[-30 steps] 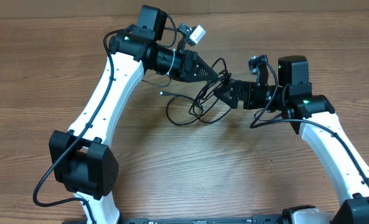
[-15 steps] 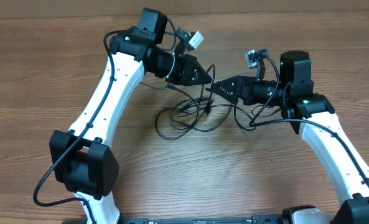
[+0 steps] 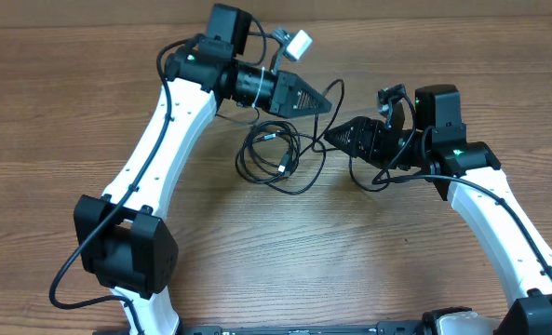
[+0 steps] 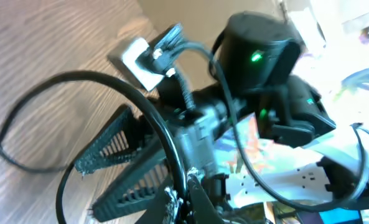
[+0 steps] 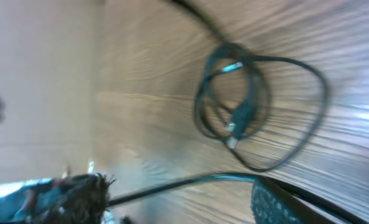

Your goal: Untangle cables

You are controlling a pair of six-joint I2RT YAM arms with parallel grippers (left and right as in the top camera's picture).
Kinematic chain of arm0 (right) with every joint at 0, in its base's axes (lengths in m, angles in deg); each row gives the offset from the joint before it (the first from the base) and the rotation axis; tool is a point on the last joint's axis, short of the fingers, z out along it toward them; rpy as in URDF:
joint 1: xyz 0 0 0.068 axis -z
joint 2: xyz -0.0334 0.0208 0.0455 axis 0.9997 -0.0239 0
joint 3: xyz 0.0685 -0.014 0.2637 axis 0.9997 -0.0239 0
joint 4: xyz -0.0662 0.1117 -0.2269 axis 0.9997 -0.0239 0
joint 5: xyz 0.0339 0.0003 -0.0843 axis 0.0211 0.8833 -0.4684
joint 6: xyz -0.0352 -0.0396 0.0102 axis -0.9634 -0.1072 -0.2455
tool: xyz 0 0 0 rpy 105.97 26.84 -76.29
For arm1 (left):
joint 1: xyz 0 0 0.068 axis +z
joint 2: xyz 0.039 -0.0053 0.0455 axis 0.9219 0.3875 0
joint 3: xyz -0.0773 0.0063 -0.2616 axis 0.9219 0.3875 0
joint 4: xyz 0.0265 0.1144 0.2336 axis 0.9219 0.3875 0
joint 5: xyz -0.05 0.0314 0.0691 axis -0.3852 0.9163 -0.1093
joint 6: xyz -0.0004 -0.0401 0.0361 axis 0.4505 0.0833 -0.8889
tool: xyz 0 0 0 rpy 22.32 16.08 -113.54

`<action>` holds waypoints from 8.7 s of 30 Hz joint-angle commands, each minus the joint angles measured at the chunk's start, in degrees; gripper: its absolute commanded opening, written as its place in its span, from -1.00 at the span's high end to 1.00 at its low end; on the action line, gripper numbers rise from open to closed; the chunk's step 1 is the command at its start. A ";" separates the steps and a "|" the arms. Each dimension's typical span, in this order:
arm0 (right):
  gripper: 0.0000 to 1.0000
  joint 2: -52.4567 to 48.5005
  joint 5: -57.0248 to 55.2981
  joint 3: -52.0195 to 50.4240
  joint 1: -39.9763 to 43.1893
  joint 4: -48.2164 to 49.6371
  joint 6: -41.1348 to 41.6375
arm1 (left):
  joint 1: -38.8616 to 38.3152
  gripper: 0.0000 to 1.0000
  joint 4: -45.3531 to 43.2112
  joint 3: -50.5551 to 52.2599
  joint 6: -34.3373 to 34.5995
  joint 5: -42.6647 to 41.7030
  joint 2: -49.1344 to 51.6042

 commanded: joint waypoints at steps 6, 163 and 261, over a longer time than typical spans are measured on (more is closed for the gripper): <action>-0.71 -0.33 -8.92 1.38 0.07 8.85 -2.12 | -0.63 0.92 -1.64 -2.47 0.83 -6.36 -3.50; 0.93 4.24 -61.64 45.72 -3.52 -10.25 -20.96 | -18.95 -0.16 10.08 -3.39 -17.18 58.07 9.99; -0.83 -19.17 -18.16 43.85 20.52 -42.56 -26.36 | 4.79 0.92 22.53 -6.19 10.29 72.76 -13.18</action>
